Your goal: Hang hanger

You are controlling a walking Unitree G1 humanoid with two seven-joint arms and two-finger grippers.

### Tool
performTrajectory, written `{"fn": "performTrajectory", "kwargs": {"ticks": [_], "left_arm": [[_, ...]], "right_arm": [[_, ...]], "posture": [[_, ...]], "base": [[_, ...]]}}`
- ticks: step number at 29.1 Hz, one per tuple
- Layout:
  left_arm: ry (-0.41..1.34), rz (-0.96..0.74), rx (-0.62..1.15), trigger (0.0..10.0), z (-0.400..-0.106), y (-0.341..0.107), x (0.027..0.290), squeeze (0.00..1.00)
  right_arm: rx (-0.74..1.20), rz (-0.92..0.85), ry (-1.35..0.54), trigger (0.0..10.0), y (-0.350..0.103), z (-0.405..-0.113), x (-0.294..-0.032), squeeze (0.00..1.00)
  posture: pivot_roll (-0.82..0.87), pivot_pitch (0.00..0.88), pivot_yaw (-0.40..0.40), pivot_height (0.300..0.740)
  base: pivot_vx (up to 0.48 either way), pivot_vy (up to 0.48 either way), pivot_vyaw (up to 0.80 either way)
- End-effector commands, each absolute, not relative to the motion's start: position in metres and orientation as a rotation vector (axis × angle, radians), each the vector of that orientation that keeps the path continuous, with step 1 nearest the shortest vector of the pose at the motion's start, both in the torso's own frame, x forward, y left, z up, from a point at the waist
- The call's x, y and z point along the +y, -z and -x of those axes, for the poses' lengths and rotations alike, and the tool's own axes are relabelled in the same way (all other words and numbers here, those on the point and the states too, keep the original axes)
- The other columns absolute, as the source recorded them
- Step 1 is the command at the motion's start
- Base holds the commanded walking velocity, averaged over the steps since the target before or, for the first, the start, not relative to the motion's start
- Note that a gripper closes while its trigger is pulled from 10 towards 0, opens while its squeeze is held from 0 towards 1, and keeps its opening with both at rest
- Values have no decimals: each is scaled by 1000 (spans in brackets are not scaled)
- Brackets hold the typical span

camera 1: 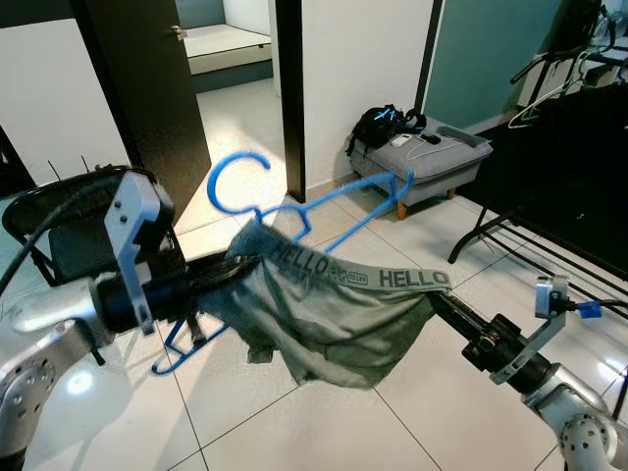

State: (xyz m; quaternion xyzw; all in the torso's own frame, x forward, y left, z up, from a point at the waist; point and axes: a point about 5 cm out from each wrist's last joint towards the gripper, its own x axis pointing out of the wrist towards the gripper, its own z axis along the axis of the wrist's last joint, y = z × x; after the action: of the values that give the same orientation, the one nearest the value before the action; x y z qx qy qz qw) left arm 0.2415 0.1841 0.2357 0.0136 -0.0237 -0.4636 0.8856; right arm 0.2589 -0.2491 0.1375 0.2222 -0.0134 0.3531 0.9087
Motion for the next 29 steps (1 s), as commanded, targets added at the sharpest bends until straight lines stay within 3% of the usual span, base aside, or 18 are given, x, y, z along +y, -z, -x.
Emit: {"fn": "performTrajectory", "kwargs": {"ticks": [1, 12, 17, 23, 24, 29], "left_arm": [[965, -50, -9, 0, -240, -231, 190, 0], [1089, -53, 149, 0, -226, -208, 189, 0], [1105, -51, 179, 0, -224, -205, 193, 0], [1088, -67, 236, 0, -222, -198, 210, 0], [1032, -73, 252, 0, -225, -196, 228, 0], [976, -66, 229, 0, -228, -202, 245, 0]], "right_arm": [[-60, -421, -784, 0, -146, -255, -248, 0], [-109, -332, -1045, 0, -180, -239, -229, 0], [-116, -318, -1058, 0, -184, -238, -230, 0], [-107, -293, -1034, 0, -184, -236, -241, 0], [-48, -261, -1015, 0, -178, -231, -251, 0], [99, -183, -1000, 0, -166, -221, -262, 0]], "posture": [[65, 0, 29, 735], [62, 0, 40, 735], [61, 0, 41, 735], [60, 0, 42, 735], [59, 0, 41, 735], [54, 0, 40, 735]], "base": [[0, 0, 0], [0, 0, 0], [0, 0, 0], [0, 0, 0], [0, 0, 0], [0, 0, 0]]}}
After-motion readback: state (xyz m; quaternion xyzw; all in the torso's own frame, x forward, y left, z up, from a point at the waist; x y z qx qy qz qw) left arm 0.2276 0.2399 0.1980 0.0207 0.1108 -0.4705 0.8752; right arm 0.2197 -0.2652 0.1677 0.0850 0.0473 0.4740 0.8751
